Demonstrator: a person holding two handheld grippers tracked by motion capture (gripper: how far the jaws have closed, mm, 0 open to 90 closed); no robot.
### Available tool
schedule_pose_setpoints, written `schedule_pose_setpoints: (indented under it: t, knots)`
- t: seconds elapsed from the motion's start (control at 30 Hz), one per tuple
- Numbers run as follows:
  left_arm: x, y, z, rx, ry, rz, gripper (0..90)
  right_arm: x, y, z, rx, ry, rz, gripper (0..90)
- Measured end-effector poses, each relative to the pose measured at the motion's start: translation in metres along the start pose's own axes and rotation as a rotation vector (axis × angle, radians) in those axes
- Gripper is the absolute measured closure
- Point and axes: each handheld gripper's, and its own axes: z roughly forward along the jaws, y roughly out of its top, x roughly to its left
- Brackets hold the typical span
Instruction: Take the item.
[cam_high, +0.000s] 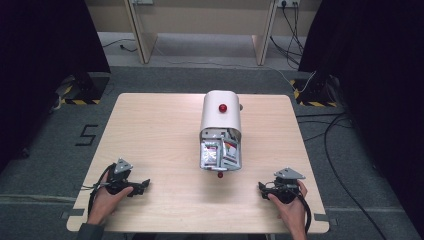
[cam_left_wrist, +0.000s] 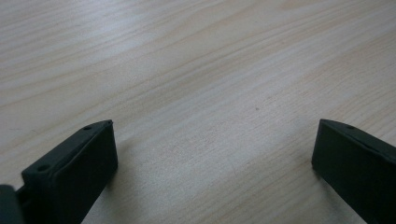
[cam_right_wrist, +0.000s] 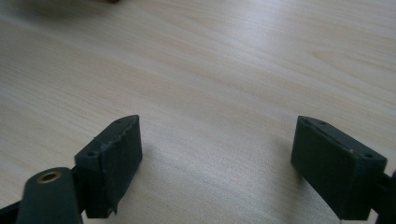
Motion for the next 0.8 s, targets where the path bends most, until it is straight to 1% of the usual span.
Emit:
schedule_pose_setpoints:
  t: [0.03,0.1,0.13,0.23,0.27,0.3,0.37,0.43,0.47,0.57,0.6,0.8]
  knots:
    - [0.000,0.000,0.000,0.000,0.000,0.000,0.0,0.002,0.000,0.000,-0.003,-0.002,0.004,20.4]
    - [0.000,0.000,0.000,0.000,0.000,0.001,0.0,0.002,0.000,-0.001,-0.005,-0.002,-0.006,20.7]
    - [0.000,0.000,0.000,0.000,0.000,0.000,0.0,0.005,0.003,-0.003,-0.019,-0.007,-0.022,21.1]
    - [0.000,0.000,0.000,0.000,0.000,0.000,0.0,0.008,0.006,-0.007,-0.034,-0.013,-0.022,21.4]
    - [0.000,0.000,0.000,0.000,0.000,0.000,0.0,0.009,0.008,-0.010,-0.052,-0.015,-0.029,21.6]
    - [0.000,0.000,0.000,0.000,0.000,0.000,0.0,0.010,0.009,-0.012,-0.058,-0.017,-0.029,21.9]
    - [0.000,0.000,0.000,0.000,0.000,0.000,0.0,0.010,0.010,-0.015,-0.073,-0.010,-0.027,22.7]
    - [0.000,0.000,0.000,0.000,0.000,0.000,0.0,0.010,0.011,-0.017,-0.077,-0.007,-0.023,23.2]
    - [0.000,0.000,0.000,0.000,0.000,0.000,0.0,0.012,0.013,-0.020,-0.088,-0.005,-0.025,24.0]
    - [0.000,0.000,0.000,0.000,0.000,0.001,0.0,0.013,0.015,-0.023,-0.095,0.000,-0.028,24.7]
    - [0.000,0.000,0.000,0.000,0.000,0.000,0.0,0.015,0.018,-0.027,-0.104,0.002,-0.034,25.4]
    - [0.000,0.000,0.000,0.000,0.000,0.000,0.0,0.019,0.024,-0.037,-0.120,0.013,-0.045,26.3]
